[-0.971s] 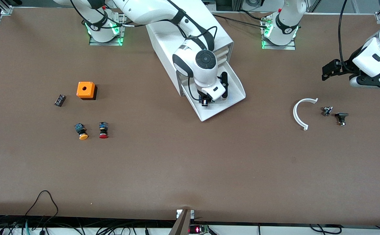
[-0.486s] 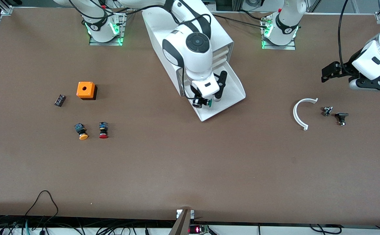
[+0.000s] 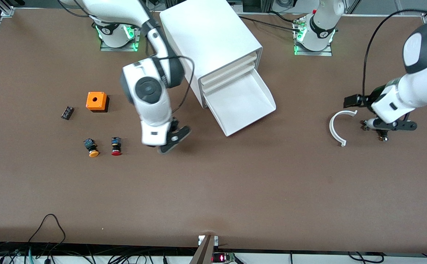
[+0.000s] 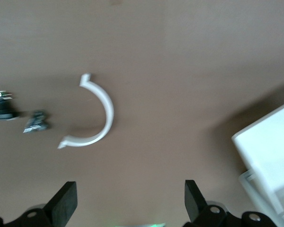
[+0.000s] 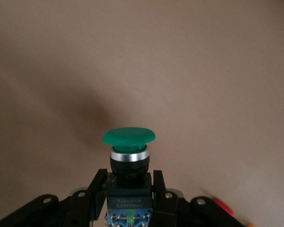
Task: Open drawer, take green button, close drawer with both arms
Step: 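Lift the green button out with the right gripper while the left gripper reaches the drawer, then set the green button by the buttons while the left gripper pushes the drawer shut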
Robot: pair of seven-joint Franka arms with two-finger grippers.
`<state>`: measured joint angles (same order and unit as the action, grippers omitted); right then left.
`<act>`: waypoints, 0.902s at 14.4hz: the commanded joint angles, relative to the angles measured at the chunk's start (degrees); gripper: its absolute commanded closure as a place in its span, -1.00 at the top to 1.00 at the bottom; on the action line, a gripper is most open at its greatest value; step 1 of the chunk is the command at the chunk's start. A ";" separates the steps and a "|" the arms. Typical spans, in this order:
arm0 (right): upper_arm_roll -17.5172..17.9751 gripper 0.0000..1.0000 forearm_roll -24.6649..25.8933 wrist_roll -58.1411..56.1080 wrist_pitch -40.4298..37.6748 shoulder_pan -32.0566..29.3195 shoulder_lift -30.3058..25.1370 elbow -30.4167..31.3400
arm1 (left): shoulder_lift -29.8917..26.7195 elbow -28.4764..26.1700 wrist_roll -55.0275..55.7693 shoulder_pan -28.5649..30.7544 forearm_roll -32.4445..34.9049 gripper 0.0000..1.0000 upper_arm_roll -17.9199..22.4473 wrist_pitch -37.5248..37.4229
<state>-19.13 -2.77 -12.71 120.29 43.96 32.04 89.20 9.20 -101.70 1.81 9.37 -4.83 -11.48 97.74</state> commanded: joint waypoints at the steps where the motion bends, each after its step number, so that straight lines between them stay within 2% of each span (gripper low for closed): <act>1: 0.67 -0.51 -0.66 7.94 3.71 -2.81 -4.35 9.04 | 3.71 -3.91 9.93 -3.81 -2.12 1.00 -0.82 12.59; 5: 0.67 -0.51 -0.75 16.83 13.02 -5.28 -3.92 18.79 | 9.67 -11.75 23.82 -10.58 -2.03 1.00 -2.41 32.21; 9: 0.76 -0.51 -0.84 25.10 26.63 -6.34 -2.16 28.20 | 16.45 -13.60 31.41 -16.92 -1.85 1.00 -2.41 43.39; 10: 0.76 -0.50 -0.84 25.19 28.49 -6.34 -1.64 29.18 | 17.59 -14.22 31.68 -17.80 -1.85 1.00 -2.41 44.98; 11: 0.76 -0.41 -0.84 25.54 28.42 -6.34 -1.46 29.19 | 18.30 -14.66 31.77 -19.11 -1.94 1.00 -2.50 45.69; 12: 0.76 0.19 -0.92 27.02 28.07 -6.34 -1.54 28.49 | 18.39 -15.19 32.20 -19.64 -2.29 1.00 -2.50 45.70; 13: 0.85 0.99 -1.97 31.21 26.42 -6.34 -2.06 27.26 | 18.22 -15.97 33.34 -20.17 -2.47 1.00 -2.58 45.62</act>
<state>-19.07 -3.40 13.72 147.93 38.11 31.74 117.44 28.31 -116.13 33.71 -9.55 -6.09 -14.43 142.72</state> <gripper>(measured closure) 0.533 0.000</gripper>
